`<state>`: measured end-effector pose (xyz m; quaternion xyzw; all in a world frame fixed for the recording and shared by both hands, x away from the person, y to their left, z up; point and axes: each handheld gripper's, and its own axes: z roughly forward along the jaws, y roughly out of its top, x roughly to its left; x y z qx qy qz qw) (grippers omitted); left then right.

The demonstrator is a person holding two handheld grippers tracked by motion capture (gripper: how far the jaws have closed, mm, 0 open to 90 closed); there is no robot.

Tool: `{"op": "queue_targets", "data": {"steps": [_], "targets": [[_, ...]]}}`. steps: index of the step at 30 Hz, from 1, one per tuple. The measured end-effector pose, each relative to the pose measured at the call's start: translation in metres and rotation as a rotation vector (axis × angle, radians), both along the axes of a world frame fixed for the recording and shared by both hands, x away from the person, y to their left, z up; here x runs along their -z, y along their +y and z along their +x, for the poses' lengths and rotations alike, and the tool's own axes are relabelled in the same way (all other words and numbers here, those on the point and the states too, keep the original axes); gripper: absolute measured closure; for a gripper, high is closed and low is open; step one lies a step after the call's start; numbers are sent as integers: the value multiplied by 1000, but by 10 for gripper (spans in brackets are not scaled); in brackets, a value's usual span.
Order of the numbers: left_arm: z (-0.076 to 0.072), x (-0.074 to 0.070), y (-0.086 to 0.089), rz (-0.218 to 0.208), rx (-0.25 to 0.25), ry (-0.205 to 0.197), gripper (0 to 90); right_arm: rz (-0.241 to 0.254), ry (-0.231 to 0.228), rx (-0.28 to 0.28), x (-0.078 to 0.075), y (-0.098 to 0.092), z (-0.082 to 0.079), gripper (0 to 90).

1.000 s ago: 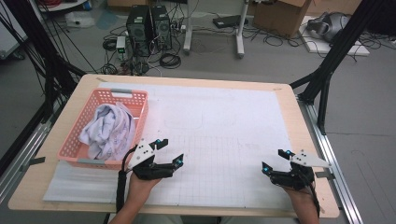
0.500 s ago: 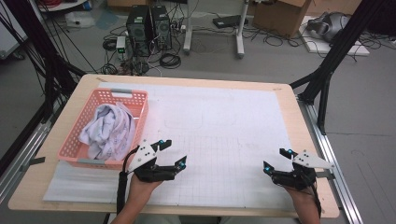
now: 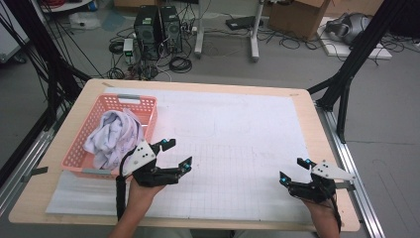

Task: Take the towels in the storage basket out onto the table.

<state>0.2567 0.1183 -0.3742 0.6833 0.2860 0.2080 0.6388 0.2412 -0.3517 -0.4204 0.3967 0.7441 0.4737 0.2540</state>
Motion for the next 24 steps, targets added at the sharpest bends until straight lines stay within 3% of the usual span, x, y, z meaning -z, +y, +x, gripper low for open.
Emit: {"op": "queue_targets", "data": {"steps": [12,18,24], "targets": [[8,-34,34,3,-61,-27,212,-4,-3,2,0,3,2,164],[13,-41,46,19,-84,-27,215,-12,-2,0,0,3,3,164],[20,-46,62,16,-138,-16,208,-7,4,-1,1,3,3,164]]}}
